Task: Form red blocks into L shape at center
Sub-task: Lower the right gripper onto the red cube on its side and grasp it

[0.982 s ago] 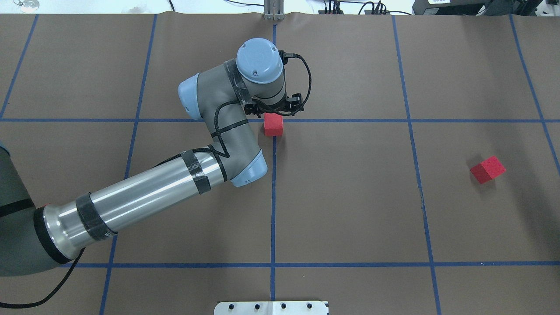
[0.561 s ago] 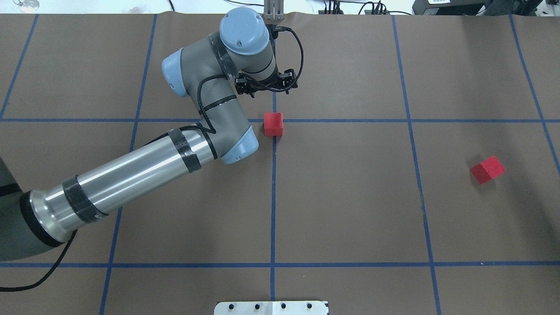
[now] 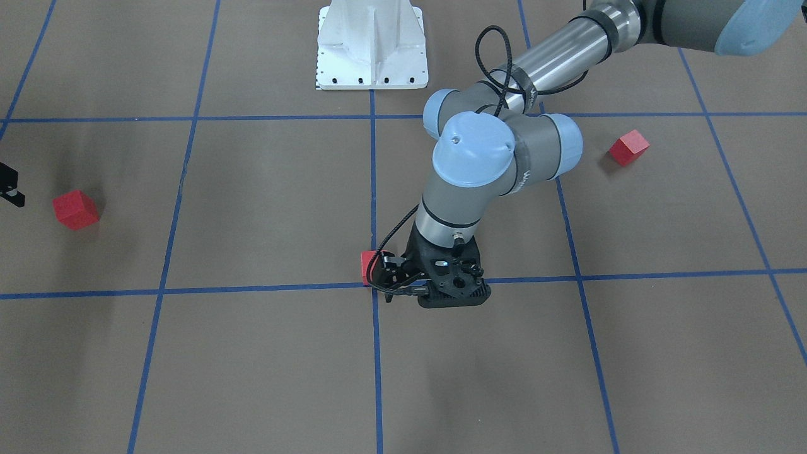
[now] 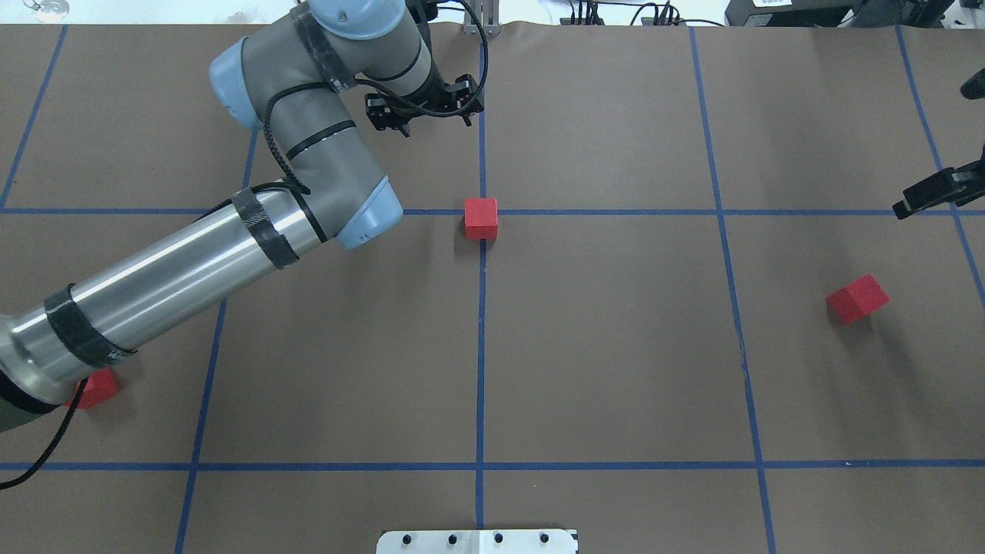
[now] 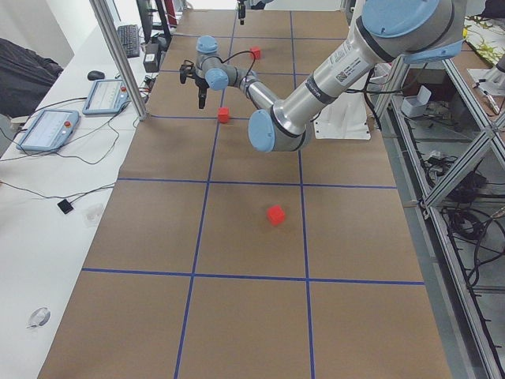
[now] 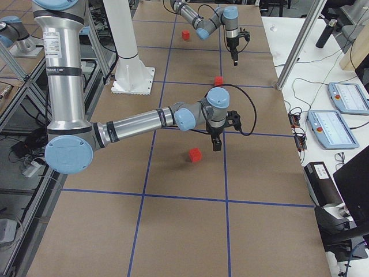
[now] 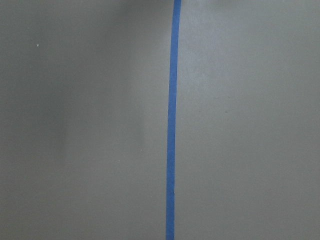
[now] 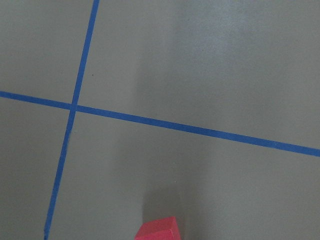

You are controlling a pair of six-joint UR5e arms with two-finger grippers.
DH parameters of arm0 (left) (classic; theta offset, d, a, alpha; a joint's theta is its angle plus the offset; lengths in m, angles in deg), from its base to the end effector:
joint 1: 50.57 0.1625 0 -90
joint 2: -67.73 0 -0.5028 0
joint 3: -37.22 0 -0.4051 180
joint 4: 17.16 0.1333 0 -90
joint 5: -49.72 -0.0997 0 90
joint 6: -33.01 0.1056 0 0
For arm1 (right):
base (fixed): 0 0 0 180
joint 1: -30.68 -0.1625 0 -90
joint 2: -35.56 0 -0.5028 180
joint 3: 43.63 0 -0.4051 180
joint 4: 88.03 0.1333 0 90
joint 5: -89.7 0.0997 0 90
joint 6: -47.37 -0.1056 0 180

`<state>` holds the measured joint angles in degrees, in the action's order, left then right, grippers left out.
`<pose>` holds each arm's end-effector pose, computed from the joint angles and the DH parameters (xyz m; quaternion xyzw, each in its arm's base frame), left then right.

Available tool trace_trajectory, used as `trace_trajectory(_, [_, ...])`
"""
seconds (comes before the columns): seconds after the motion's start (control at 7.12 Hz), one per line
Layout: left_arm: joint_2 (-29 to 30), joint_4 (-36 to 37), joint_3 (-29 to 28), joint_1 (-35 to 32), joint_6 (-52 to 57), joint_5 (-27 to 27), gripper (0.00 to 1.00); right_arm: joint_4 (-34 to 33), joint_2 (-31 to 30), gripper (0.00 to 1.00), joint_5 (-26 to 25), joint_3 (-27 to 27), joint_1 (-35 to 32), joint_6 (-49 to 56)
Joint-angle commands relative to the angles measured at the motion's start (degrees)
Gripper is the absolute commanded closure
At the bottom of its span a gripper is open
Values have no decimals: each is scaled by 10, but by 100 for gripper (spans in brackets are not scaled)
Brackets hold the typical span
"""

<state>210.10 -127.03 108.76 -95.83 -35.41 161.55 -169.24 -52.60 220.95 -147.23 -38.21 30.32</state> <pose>0.5473 -0.6859 0.2210 0.1036 0.4637 -0.0959 0.8747 -0.1315 -0.5175 0.5887 0.0731 -0.3897 -0.1063 0.9119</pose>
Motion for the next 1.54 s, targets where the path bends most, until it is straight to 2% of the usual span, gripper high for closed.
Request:
trace_trajectory(0.0, [-130,5,129,-37,11,3,1,33,-16,1,3,9,37,0])
trace_trajectory(0.14, [-171,19,157,-62,35,18,1,65,-29,1,-1,9,48,0])
trace_trajectory(0.42, [-205,14,171,-69,106,20,1,94,-53,1,3,11,55,5])
trace_trajectory(0.7, [-207,13,172,-70,109,19,1,201,-76,1,0,53,87,1])
trace_trajectory(0.98, [-208,13,171,-71,109,17,1,203,-75,1,-28,69,124,-1])
trace_trajectory(1.4, [-209,13,171,-71,109,8,1,199,-71,1,-30,89,141,-2])
